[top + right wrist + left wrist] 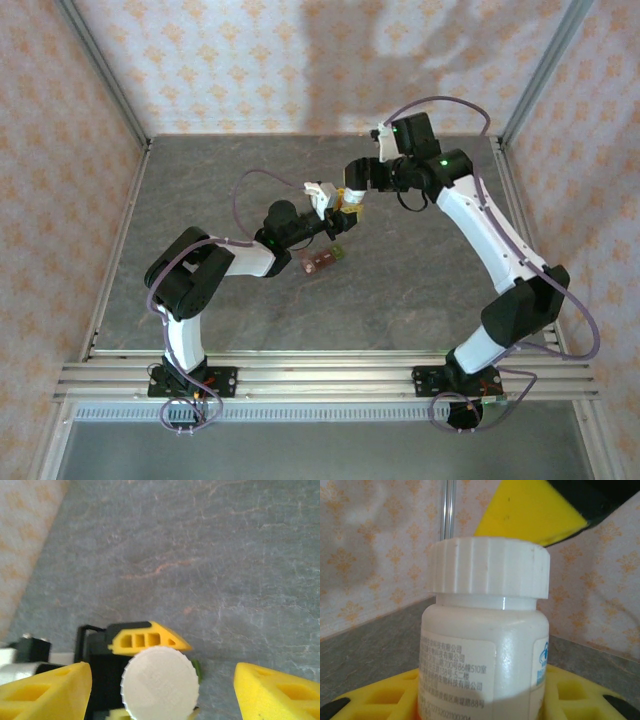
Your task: Sort the pills into containers
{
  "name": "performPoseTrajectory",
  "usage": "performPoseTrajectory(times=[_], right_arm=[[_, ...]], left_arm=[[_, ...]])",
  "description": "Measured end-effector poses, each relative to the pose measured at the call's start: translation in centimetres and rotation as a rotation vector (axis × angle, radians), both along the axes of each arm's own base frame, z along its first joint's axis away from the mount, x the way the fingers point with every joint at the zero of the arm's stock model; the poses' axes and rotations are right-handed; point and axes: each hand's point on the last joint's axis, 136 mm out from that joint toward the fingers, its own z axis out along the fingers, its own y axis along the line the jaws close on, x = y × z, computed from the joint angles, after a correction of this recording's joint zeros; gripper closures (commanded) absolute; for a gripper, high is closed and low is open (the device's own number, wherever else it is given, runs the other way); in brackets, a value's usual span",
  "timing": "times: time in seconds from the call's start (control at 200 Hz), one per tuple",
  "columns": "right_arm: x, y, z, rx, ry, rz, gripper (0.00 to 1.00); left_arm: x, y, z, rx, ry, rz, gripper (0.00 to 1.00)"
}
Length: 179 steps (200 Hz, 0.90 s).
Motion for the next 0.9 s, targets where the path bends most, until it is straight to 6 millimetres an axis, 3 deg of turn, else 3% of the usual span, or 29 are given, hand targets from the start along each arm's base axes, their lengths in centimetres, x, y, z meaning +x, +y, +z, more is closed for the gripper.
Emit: performPoseTrajectory(times=[0.205, 0.626, 0.746, 0.896], right_arm=[[-0.1, 0.0, -1.3, -0.040, 0.017, 0.037, 0.32], [0.5, 0.5, -1.4, -0.035, 0.022, 0.050, 0.40], [0.7, 0.9, -1.9, -0.032, 0.038, 0.065, 0.50], [0.6, 1.2, -2.1, -0.020, 0.053, 0.070, 0.56]], left_arm=[[0.0, 0.0, 0.0, 0.000, 0.000, 0.000, 1.00], [0.0, 0.0, 0.0, 0.000, 0.000, 0.000, 1.00], [0.0, 0.0, 0.0, 0.000, 0.001, 0.000, 1.00], [0.0, 0.0, -0.1, 0.003, 0.005, 0.000, 1.00]])
